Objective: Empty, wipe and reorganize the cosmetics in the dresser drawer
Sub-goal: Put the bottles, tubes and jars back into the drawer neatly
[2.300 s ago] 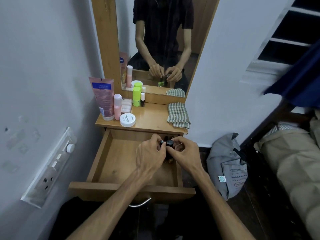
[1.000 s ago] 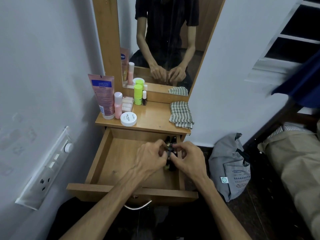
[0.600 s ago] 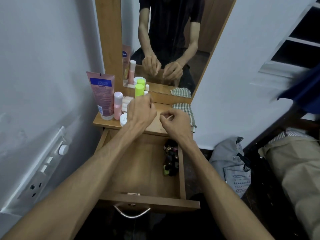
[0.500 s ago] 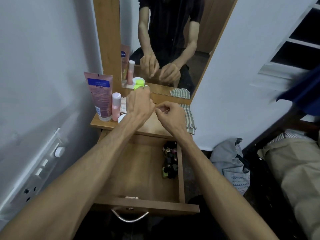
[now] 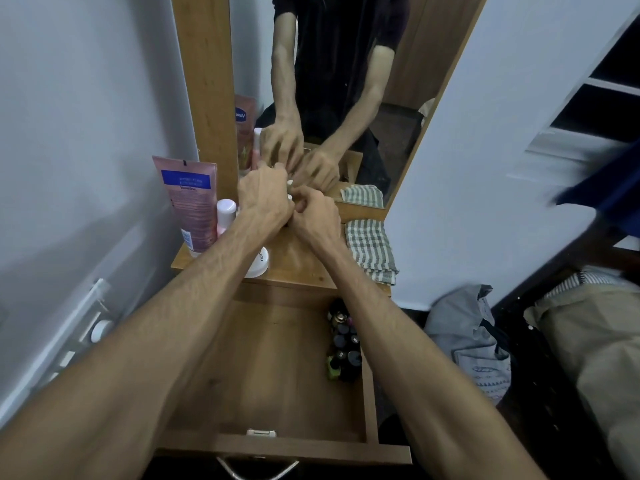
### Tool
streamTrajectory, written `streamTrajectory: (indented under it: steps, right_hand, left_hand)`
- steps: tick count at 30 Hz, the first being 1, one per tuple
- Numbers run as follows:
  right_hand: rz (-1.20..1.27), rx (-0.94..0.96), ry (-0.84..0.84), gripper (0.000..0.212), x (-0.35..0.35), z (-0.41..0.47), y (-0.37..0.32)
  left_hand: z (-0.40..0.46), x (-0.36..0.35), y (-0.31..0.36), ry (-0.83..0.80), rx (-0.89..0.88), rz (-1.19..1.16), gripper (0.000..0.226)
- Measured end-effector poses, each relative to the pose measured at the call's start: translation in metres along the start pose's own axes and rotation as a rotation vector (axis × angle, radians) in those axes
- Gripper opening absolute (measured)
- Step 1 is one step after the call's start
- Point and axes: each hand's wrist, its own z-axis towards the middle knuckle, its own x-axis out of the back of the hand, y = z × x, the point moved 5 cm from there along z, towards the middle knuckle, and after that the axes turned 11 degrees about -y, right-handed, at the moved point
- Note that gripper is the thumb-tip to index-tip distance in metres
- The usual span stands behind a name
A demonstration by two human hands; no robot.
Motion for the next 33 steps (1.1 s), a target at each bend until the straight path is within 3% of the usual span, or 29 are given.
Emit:
streamTrajectory:
  steps: [8, 21, 28, 33]
  right_hand:
    - [0.028, -0.035, 0.049, 0.012, 0.004, -0.011, 0.014]
    - [0.12, -0.027, 0.149, 0.011, 0.058, -0.098, 0.032]
    - [0.21, -0.008, 0.091, 0.006, 0.077, -0.169, 0.031]
    - [0.23, -0.007, 0.005, 0.006, 0.071, -0.212, 0.041]
  left_hand:
    - [-0.018, 0.002, 0.005, 0.031, -0.053, -0.089, 0.039]
    - [-0.094, 0.018, 0.037, 0.108, -0.207, -0.289, 0.034]
    - [-0.152, 0.02, 0.052, 0.06, -0.309, -0.379, 0.019]
    - [-0.19, 0.004, 0.053, -0.034, -0.323, -0.381, 0.025]
